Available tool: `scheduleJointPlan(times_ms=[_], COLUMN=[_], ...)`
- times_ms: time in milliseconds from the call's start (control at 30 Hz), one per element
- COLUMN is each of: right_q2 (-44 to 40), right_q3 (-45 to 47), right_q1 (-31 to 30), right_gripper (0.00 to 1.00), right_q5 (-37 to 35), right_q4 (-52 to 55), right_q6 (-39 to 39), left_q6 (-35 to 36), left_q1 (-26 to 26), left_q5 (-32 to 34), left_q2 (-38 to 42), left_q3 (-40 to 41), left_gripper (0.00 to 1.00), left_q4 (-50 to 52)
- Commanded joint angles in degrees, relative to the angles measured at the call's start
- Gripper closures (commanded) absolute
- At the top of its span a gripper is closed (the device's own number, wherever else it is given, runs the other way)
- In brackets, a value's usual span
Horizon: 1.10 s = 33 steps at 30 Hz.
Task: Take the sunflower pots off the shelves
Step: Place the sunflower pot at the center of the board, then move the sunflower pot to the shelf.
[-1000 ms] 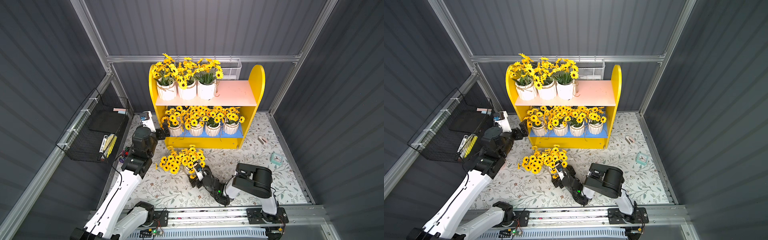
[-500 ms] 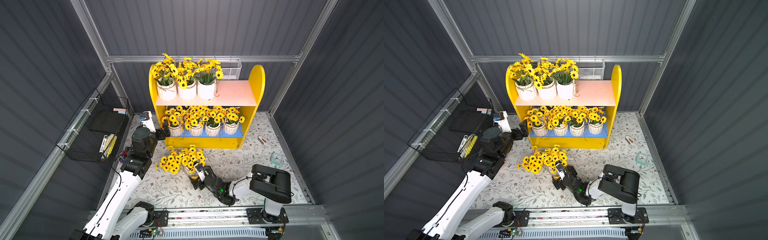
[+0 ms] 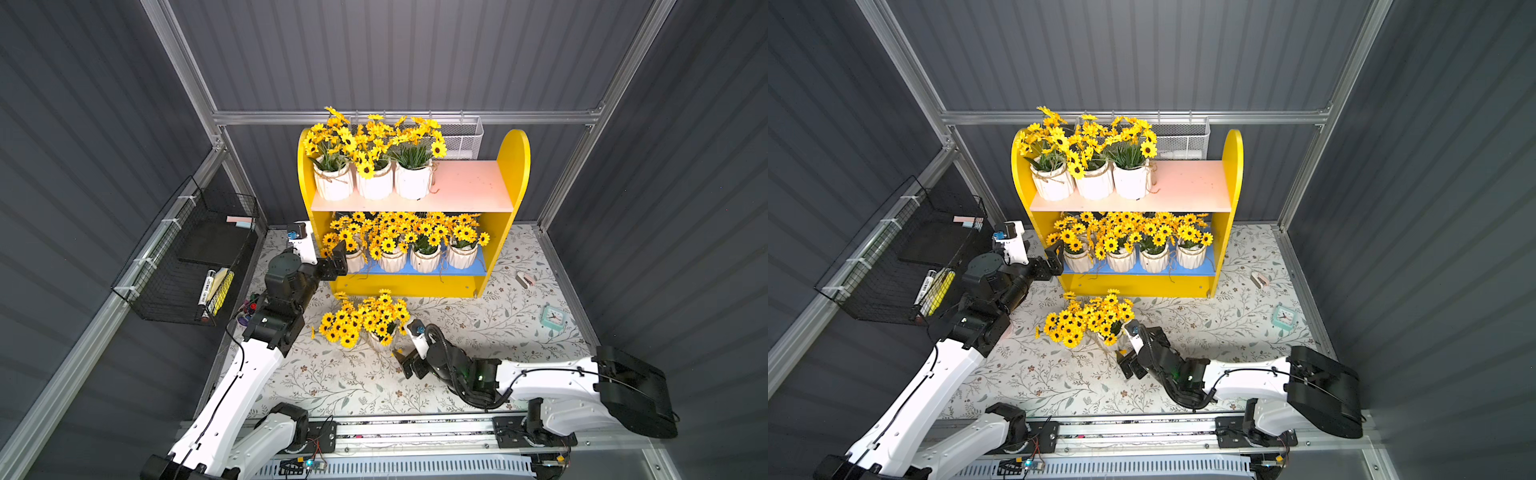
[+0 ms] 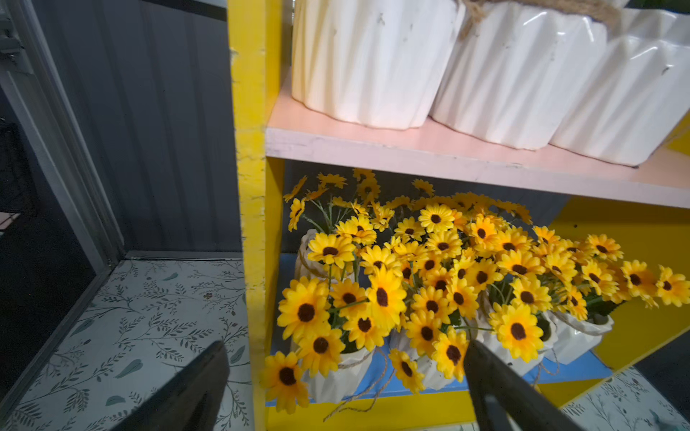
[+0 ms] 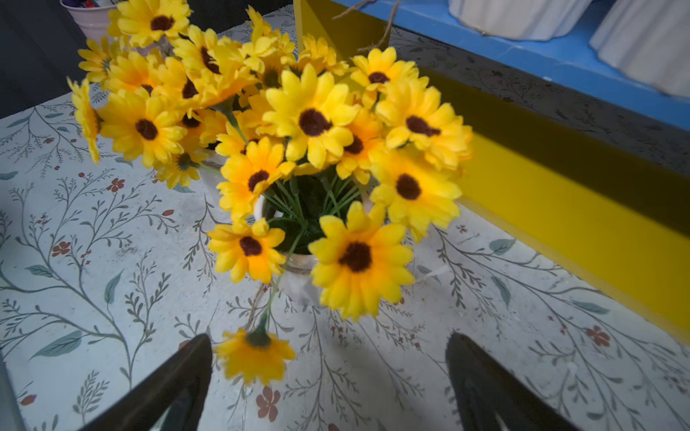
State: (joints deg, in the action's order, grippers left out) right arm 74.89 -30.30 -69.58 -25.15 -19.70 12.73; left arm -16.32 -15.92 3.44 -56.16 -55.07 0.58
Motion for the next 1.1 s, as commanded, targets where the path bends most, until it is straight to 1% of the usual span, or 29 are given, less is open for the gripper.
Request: scheduleJointPlan(times_ms=[0,67,167,300,433,533,600,700,867,967,1067], right_q2=[-4.8,-9.0,-13.1,-17.5,-20.3,-19.8,-17.8,-15.6,-13.5,-11.4,-8.5], right_q3=[-0.3,-1.9,-5.4,-10.7,-14.3,-19.6,-25.8,-32.3,-40.1,-44.0,-47.9], right_q1=[-0.3,-0.2,0.4,2.4,4.2,4.9,5.8,7.5,14.1,17.0,19.7], right_gripper=[0.01,0.01,0.01,0.01,0.01,0.01,0.01,0.01,0.01,0.01,0.01], right_q5=[-1.4,-2.8,-5.8,-7.1,-6.0,-5.8,-6.0,-5.5,1.7,4.3,6.1], right_q4=[9.6,13.0,19.1,26.1,25.7,26.1,29.2,28.9,26.9,25.8,25.6], right_q6=[0.3,-0.6,-1.4,-2.0,-4.4,-8.3,-9.9,-13.4,-14.3,-15.4,-16.4], left_q6=[1.2,1.3,1.7,4.2,6.5,6.7,6.6,6.6,7.4,8.1,8.1], left_q1=[0.0,-0.4,-1.4,-3.3,-4.7,-4.9,-4.9,-4.9,-4.9,-4.8,-4.8], left_q5=[-7.9,-13.0,-21.4,-29.2,-36.4,-40.3,-40.7,-39.0,-36.2,-33.6,-28.1], left_q2=[-1.0,-2.8,-5.2,-4.6,-3.1,-3.4,-3.4,-2.1,1.1,3.0,4.7], left_q3=[-2.0,-3.4,-5.0,-4.7,-4.3,-4.7,-4.5,-4.1,-3.0,-2.5,-1.5], left_gripper=[0.01,0.01,0.01,0.01,0.0,0.01,0.0,0.01,0.01,0.0,0.01], left_q4=[-2.0,-1.4,-1.2,-3.0,-4.0,-4.3,-4.8,-5.0,-5.7,-5.5,-5.9])
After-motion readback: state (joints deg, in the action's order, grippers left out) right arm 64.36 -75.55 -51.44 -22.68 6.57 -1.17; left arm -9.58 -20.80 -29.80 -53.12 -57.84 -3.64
